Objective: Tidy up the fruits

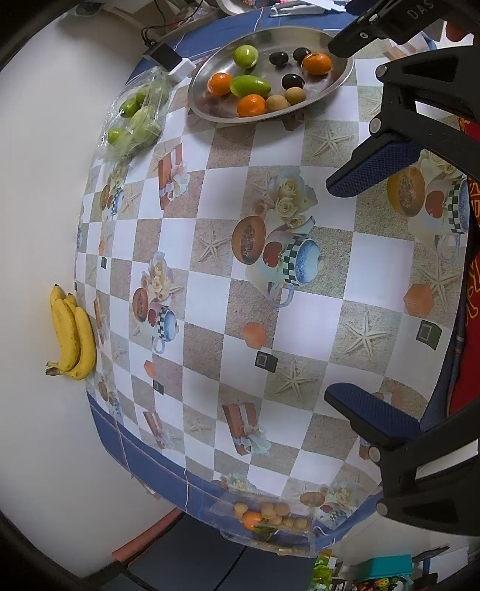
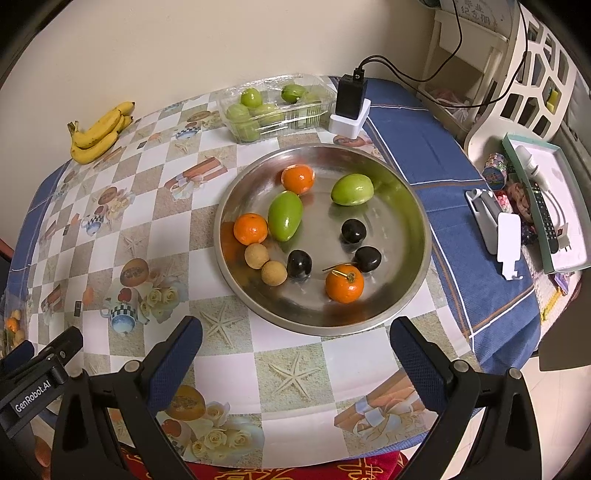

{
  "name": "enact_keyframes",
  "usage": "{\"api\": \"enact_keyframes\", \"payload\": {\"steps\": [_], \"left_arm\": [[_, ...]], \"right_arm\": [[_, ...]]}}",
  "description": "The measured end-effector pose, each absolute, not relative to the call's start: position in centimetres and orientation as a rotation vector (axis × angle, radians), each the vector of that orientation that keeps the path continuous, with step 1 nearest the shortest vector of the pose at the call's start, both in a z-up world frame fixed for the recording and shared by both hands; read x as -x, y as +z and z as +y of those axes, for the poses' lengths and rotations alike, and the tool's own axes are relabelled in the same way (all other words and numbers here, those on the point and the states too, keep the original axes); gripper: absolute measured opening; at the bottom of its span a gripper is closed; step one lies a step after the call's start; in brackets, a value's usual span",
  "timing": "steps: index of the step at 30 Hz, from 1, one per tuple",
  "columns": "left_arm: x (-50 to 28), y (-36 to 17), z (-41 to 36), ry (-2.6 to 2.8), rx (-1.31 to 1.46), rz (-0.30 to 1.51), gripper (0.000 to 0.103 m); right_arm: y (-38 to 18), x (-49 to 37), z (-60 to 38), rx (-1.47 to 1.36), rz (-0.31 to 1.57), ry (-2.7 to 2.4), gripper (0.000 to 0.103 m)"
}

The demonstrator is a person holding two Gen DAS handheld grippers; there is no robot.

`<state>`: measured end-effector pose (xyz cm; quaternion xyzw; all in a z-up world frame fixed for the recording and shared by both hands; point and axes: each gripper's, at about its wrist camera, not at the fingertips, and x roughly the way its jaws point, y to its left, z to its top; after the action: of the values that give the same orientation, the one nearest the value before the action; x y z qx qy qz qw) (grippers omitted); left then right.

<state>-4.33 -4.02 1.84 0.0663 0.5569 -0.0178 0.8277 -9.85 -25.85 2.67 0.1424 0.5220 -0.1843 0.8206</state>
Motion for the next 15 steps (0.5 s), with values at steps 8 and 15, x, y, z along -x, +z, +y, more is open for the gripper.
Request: {"api": "enact_keyframes", "payload": {"steps": [8,15], "left_arm": [[4.42,2.03,-4.27,-0.032,-0.145,1.174,0.102],[4.41,2.26,-4.36,-0.036,-0.154,1.172,0.102]], "right_arm": [[2.76,9.91,-26.04,-0.304,1.105,-0.394,0.101],[2.81,9.89,-25.85,-0.296,1.102,-0.397,0.101]]}}
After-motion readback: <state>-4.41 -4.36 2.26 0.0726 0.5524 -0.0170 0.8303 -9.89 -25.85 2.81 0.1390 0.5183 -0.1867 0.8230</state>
